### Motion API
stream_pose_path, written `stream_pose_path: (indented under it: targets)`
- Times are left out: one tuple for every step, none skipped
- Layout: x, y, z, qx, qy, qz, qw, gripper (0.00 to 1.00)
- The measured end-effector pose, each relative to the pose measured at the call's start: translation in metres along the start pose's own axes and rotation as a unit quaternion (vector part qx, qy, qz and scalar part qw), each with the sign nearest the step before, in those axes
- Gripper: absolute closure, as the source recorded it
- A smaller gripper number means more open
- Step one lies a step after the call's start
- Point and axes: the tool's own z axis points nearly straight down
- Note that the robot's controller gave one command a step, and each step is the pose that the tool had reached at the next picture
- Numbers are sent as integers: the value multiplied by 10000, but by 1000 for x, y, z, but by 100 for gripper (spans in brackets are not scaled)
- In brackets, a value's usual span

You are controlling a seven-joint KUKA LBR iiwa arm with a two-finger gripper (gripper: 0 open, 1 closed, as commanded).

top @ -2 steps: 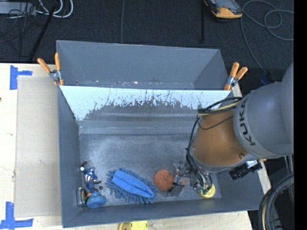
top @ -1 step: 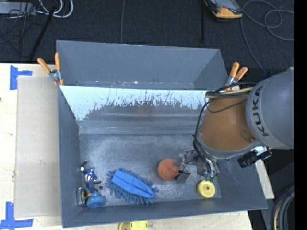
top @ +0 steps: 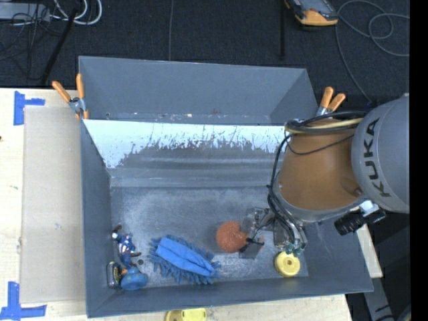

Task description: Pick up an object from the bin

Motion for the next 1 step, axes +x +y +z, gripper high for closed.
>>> stream_pose_path:
  targets:
    - [-5,-14,-21,-12,-22,-18,10000,100]
